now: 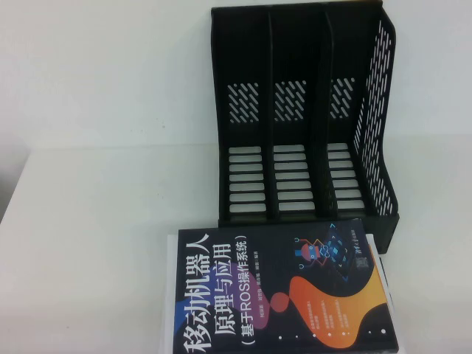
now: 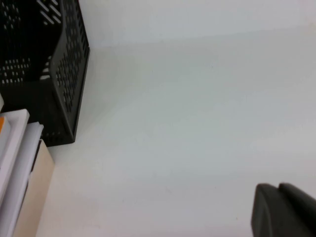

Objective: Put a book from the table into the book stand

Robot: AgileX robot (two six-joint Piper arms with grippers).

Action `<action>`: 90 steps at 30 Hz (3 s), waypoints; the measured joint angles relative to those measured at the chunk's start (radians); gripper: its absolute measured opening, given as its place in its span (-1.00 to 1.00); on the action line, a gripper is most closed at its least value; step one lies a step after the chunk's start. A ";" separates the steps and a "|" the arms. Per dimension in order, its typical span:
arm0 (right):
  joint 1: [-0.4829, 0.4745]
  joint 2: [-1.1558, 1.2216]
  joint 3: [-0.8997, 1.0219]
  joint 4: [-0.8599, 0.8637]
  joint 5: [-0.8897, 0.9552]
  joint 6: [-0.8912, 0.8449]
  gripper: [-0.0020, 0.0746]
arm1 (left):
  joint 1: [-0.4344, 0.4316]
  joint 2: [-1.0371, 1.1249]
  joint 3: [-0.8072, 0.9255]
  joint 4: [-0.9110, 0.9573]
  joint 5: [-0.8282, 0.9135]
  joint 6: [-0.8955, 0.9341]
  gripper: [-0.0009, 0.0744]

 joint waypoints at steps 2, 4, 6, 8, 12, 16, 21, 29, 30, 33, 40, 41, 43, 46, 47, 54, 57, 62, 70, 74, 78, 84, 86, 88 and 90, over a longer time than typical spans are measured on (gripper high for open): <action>0.000 0.000 0.000 0.000 0.000 0.000 -0.96 | 0.000 0.000 0.000 0.000 0.000 0.000 -0.98; 0.000 0.000 0.000 0.000 0.000 0.000 -0.96 | 0.000 0.000 0.000 0.000 0.000 0.000 -0.98; 0.000 0.000 0.000 0.000 0.000 0.000 -0.96 | 0.000 0.000 0.000 0.000 0.000 0.000 -0.98; 0.000 0.000 0.000 0.000 0.000 0.000 -0.96 | 0.000 0.000 0.000 0.000 0.000 0.000 -0.98; 0.000 0.000 0.000 0.000 0.000 0.000 -0.96 | 0.000 0.000 0.000 0.000 0.000 0.000 -0.98; 0.000 0.000 0.000 0.000 0.000 0.000 -0.96 | 0.000 0.000 0.000 0.000 0.000 0.000 -0.98; 0.000 0.000 0.000 0.000 0.000 0.000 -0.96 | 0.000 0.000 0.000 0.000 0.000 0.000 -0.98; 0.000 0.000 0.000 0.000 0.000 0.000 -0.96 | 0.000 0.000 0.000 0.000 0.000 0.000 -0.98; 0.000 0.000 0.000 0.000 0.000 0.000 -0.96 | 0.000 0.000 0.000 0.000 0.000 0.000 -0.98; 0.000 0.000 0.000 0.000 0.000 0.000 -0.96 | 0.000 0.000 0.000 0.000 0.000 0.000 -0.98; 0.002 0.000 0.000 0.000 0.000 0.000 -0.96 | 0.000 0.000 0.006 0.074 -0.095 0.019 -0.98; 0.005 0.000 0.000 0.000 0.000 0.000 -0.96 | 0.000 0.000 0.006 0.077 -0.150 0.021 -0.98; 0.014 0.000 0.000 0.000 0.000 0.000 -0.96 | 0.002 0.000 0.006 0.082 -0.294 0.023 -0.98; 0.019 0.000 0.000 0.000 0.000 0.000 -0.96 | 0.001 0.000 0.006 0.085 -0.503 0.023 -0.98; 0.019 0.000 0.000 0.000 0.000 0.000 -0.96 | 0.001 0.000 0.006 0.085 -0.555 0.023 -0.98; 0.019 0.000 0.000 0.000 0.000 0.000 -0.96 | 0.001 0.000 0.006 0.090 -0.793 0.025 -0.98; 0.019 0.000 0.000 0.000 0.000 0.000 -0.96 | 0.001 0.000 0.006 0.092 -0.802 0.027 -0.98; 0.019 0.000 0.000 0.000 0.000 0.000 -0.96 | 0.001 0.000 0.006 0.094 -0.806 0.027 -0.98; 0.019 0.000 0.000 0.000 0.000 0.000 -0.96 | 0.001 0.000 0.006 0.100 -0.778 0.007 -0.98; 0.019 0.000 0.000 0.000 0.000 0.000 -0.96 | 0.001 0.000 0.006 0.100 -0.772 -0.020 -0.98; 0.019 0.000 0.000 0.000 0.000 0.000 -0.96 | 0.001 0.000 0.006 0.118 -0.771 -0.022 -0.98; 0.019 0.000 0.000 0.000 0.000 0.000 -0.96 | 0.001 0.000 0.006 0.173 -0.803 -0.100 -0.98; 0.019 0.000 0.000 0.000 -0.003 0.000 -0.96 | 0.001 0.000 0.006 0.189 -0.801 -0.126 -0.98; 0.019 0.000 0.002 0.000 -0.019 0.000 -0.96 | 0.001 0.000 -0.007 0.235 -0.751 -0.135 -0.98; 0.019 0.000 0.006 0.000 -0.059 0.000 -0.96 | 0.001 0.000 -0.059 0.295 -0.642 -0.143 -0.98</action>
